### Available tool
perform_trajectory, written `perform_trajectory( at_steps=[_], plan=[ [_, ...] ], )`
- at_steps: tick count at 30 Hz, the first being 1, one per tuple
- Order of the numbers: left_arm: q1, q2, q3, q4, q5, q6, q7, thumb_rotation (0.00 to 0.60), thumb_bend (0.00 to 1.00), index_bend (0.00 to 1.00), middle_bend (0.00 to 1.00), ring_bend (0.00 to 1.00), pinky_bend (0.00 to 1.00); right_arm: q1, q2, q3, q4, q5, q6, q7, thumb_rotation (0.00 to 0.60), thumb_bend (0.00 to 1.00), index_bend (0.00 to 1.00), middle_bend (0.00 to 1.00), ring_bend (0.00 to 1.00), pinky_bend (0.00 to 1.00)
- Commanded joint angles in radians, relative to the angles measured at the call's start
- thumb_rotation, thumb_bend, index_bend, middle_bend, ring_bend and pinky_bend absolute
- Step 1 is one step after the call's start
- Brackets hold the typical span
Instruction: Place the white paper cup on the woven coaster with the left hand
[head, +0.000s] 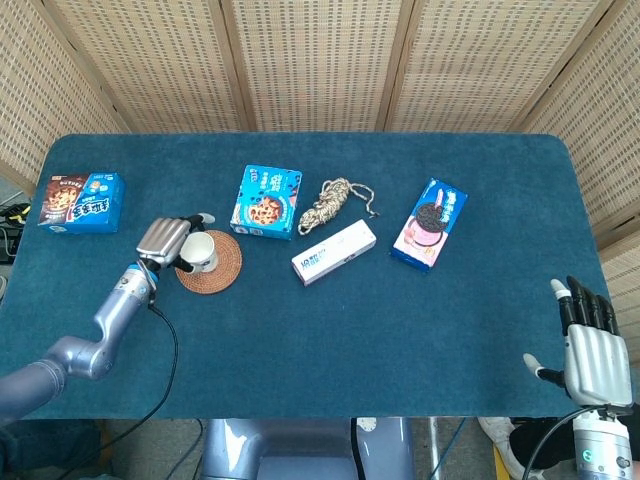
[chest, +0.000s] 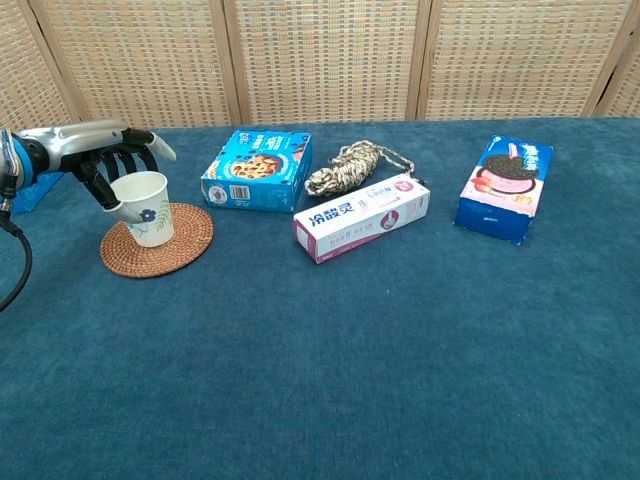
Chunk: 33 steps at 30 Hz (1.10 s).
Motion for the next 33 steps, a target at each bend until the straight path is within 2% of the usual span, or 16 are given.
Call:
perform_trajectory(
  at_steps=[1, 6, 11, 13, 21, 26, 33],
  plan=[
    [-0.002, 0.021, 0.007, -0.022, 0.007, -0.012, -0.007, 0.600, 0.00, 0.00, 0.05, 0.10, 0.28, 0.001, 0.000, 0.000, -0.001, -0.001, 0.001, -0.002, 0.600, 0.00, 0.06, 0.00, 0.00, 0.00],
    [0.003, 0.063, 0.014, -0.065, 0.019, -0.011, -0.018, 0.600, 0.00, 0.00, 0.01, 0.03, 0.22, 0.001, 0.000, -0.003, -0.003, -0.005, 0.004, -0.001, 0.600, 0.00, 0.06, 0.00, 0.00, 0.00],
    [0.026, 0.125, 0.026, -0.132, 0.026, 0.021, -0.004, 0.600, 0.00, 0.00, 0.00, 0.00, 0.05, -0.001, 0.002, -0.006, -0.006, -0.011, 0.007, 0.003, 0.600, 0.00, 0.06, 0.00, 0.00, 0.00],
    [0.049, 0.171, 0.030, -0.178, 0.033, 0.053, -0.003, 0.600, 0.00, 0.00, 0.00, 0.00, 0.01, -0.001, 0.004, -0.007, -0.008, -0.015, 0.007, 0.005, 0.600, 0.00, 0.06, 0.00, 0.00, 0.00],
    [0.225, 0.303, 0.038, -0.301, 0.059, 0.356, 0.006, 0.600, 0.00, 0.00, 0.00, 0.00, 0.00, -0.002, 0.006, -0.016, -0.011, -0.030, 0.004, 0.010, 0.600, 0.00, 0.06, 0.00, 0.00, 0.00],
    [0.331, 0.385, 0.078, -0.423, 0.033, 0.453, 0.075, 0.600, 0.00, 0.00, 0.00, 0.00, 0.00, -0.002, 0.008, -0.020, -0.010, -0.042, 0.003, 0.020, 0.600, 0.00, 0.06, 0.00, 0.00, 0.00],
    [0.462, 0.428, 0.124, -0.563, 0.049, 0.613, 0.102, 0.600, 0.00, 0.00, 0.00, 0.00, 0.00, -0.007, 0.012, -0.024, -0.010, -0.060, 0.008, 0.030, 0.600, 0.00, 0.06, 0.00, 0.00, 0.00]
  ],
)
